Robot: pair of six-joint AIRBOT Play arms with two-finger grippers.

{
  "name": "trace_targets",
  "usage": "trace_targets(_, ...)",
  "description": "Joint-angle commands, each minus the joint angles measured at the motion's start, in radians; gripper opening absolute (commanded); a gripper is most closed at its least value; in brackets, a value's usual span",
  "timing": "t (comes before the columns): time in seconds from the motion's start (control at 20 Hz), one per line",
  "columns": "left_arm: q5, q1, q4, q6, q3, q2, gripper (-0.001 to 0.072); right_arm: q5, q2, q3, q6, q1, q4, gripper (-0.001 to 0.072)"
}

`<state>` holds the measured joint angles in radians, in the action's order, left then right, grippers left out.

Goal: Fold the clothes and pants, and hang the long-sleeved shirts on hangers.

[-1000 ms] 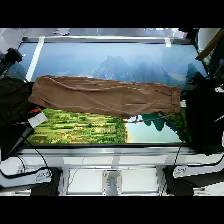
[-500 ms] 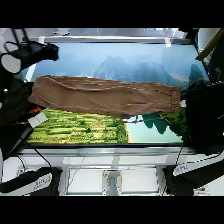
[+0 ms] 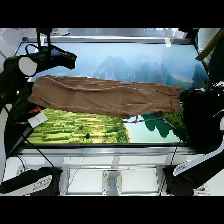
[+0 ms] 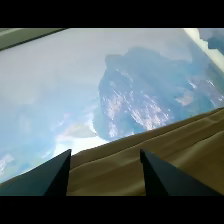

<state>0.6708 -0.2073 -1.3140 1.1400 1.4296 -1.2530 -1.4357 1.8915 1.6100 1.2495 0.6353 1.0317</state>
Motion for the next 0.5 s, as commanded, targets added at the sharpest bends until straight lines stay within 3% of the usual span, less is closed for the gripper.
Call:
trace_targets(0.0,0.032,-0.005,-0.002,-0.003,0.000,-0.009,0.0475,0.062,0.008,0.001,-0.006,0.001,0.145,0.0667)
trace_targets(0.2,0.046,-0.005,-0.002,-0.003,0.000,-0.010,0.0476,0.104,0.008,0.001,-0.007,0.001,0.118,0.0667)
trace_targets(0.45,0.046,-0.005,-0.002,-0.003,0.000,-0.010,0.0476,0.069,0.008,0.001,-0.115,0.001,-0.169,0.0666)
